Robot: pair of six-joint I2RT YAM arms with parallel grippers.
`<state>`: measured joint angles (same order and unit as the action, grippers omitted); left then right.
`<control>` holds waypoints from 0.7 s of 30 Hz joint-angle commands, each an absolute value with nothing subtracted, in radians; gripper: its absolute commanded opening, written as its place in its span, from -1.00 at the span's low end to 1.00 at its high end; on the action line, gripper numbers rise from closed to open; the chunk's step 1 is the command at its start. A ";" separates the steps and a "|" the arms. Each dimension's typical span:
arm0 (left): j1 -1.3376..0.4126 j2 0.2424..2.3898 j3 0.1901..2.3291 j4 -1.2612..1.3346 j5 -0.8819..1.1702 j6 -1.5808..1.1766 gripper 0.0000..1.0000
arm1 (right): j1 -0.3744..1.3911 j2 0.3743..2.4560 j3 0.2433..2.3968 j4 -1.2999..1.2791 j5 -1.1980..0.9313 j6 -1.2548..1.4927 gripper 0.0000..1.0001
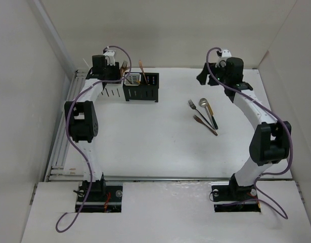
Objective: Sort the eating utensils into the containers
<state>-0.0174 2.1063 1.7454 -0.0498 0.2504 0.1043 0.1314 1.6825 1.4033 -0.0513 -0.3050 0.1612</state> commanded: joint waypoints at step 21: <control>-0.014 1.852 1.815 -0.179 -0.122 0.066 0.28 | -0.035 1.721 1.310 -0.469 -0.043 -0.041 -0.32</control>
<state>-0.0154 1.9430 1.7592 -0.1581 -0.0071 0.0917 -0.0170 1.6882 1.2537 -0.4297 -0.0666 -0.0147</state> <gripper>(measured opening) 0.636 0.374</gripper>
